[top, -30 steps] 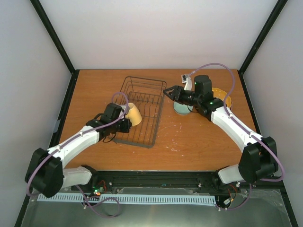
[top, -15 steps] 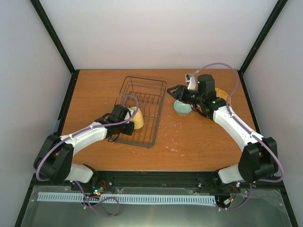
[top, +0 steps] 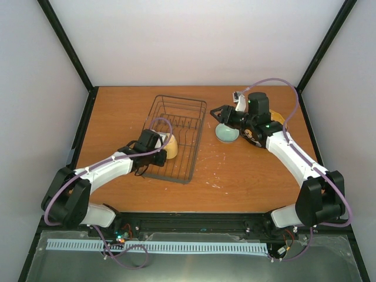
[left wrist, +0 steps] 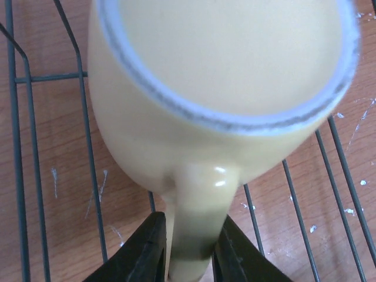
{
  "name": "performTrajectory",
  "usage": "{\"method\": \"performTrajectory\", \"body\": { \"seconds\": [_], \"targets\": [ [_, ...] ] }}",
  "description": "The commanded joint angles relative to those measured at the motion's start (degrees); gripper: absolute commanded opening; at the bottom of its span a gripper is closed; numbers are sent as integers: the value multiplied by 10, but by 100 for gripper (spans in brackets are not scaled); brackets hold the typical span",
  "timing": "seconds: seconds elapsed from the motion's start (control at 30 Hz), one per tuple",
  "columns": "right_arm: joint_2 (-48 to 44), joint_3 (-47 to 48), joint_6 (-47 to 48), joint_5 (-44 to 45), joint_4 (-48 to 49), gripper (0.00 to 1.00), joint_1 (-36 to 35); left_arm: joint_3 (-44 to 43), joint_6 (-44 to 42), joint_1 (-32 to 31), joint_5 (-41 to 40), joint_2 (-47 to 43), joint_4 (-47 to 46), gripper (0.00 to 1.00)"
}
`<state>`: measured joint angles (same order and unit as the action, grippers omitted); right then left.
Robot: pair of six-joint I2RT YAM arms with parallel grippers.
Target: Load the mixed dishes into the dish rack
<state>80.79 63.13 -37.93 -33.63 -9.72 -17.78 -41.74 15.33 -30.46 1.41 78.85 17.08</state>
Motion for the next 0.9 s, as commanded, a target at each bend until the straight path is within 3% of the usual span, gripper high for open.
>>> {"method": "performTrajectory", "body": {
  "seconds": [0.0, 0.13, 0.3, 0.4, 0.47, 0.57, 0.77, 0.87],
  "targets": [
    [0, 4, 11, -3, -7, 50, 6, -8, 0, -4, -10, -14, 2, 25],
    [0, 5, 12, -4, -8, 50, 8, -9, 4, -5, -11, -19, 13, 29],
    [1, 22, 26, 11, -56, 54, 9, -27, 14, -5, -26, -40, 50, 44],
    [-9, 34, 42, 38, -101, 56, 8, -54, 23, -5, -50, -63, 82, 82],
    [-21, 34, 49, 60, -125, 58, 10, -71, 29, -5, -72, -81, 103, 98],
    [-38, 39, 44, 122, -184, 57, 16, -108, 40, -5, -100, -110, 136, 100],
    [-12, 67, 25, 207, -368, 36, 30, -188, 71, -5, -162, -182, 181, 100],
    [27, 77, 13, 235, -430, 34, 31, -213, 72, -5, -191, -192, 196, 100]
  ]
}}
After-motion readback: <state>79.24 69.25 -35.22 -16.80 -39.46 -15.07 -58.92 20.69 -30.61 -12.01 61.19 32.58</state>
